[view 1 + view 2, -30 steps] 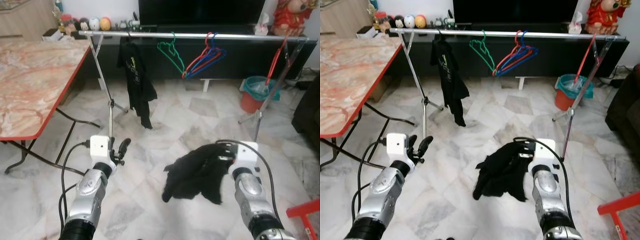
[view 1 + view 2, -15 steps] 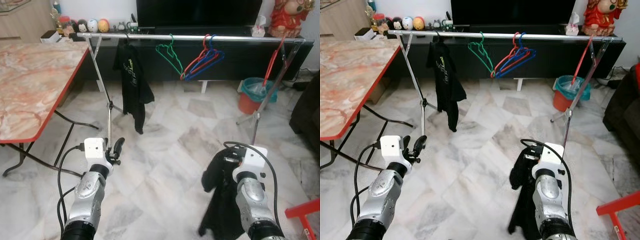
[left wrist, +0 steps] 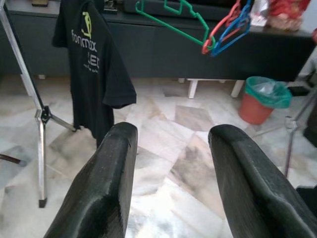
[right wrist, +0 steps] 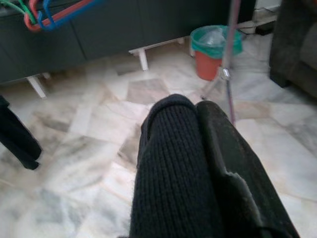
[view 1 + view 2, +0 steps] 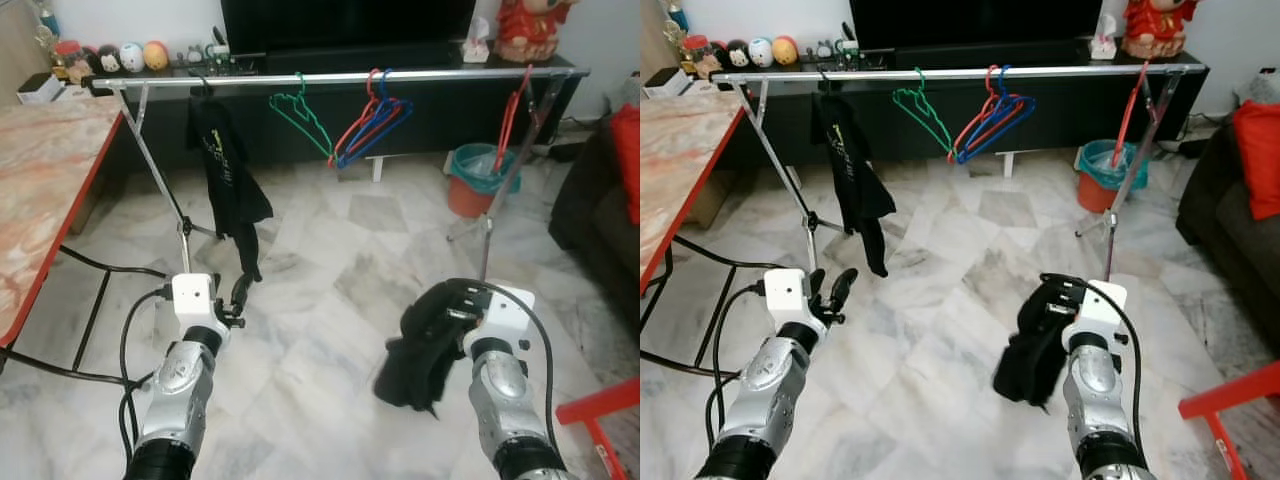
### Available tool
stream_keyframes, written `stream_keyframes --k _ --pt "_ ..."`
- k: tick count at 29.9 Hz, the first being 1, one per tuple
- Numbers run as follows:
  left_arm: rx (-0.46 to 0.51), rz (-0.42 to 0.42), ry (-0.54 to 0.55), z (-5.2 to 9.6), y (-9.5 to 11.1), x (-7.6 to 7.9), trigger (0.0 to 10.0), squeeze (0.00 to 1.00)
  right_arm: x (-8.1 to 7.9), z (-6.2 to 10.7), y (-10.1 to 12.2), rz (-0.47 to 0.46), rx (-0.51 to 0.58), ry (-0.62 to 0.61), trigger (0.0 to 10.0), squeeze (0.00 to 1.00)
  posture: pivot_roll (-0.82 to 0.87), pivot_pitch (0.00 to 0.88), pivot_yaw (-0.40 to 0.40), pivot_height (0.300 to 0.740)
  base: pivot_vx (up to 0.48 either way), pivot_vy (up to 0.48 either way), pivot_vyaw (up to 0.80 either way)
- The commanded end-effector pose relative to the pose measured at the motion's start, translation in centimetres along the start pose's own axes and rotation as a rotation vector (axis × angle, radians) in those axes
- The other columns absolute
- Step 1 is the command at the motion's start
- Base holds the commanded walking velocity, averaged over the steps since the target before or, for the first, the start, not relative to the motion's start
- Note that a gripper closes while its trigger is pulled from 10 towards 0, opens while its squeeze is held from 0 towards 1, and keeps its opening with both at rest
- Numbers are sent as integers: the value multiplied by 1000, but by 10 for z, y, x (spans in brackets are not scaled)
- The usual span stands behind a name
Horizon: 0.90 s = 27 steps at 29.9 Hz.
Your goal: Hang hanger
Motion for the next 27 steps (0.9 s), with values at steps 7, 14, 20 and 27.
stream_keyframes --k 7,14,20,27 --pt "6 7 -34 -4 2 10 10000 0 12 -4 10 2 30 -33 10000 0 -81 0 45 740 480 0 0" --pt "13 8 -12 -6 5 5 10000 0 9 -4 12 11 33 -16 10000 0 -81 0 43 740 480 0 0" --pt "18 18 2 -7 7 2 10000 0 3 -4 14 33 48 24 10000 0 -80 0 39 740 480 0 0" --pt "24 19 0 -8 8 2 10000 0 -3 -4 14 38 51 45 10000 0 -78 0 37 740 480 0 523"
Point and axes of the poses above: a point about 5 cm out from each wrist's last joint towards the gripper, its own z axis pointing back from the gripper into the wrist, its own y axis along the axis of the wrist's last joint, x = y × z, the point moved 5 cm from there along -z, pointing out of the wrist towards the gripper, and after that the axes turned 1 degree about z, right-handed, at the moved point
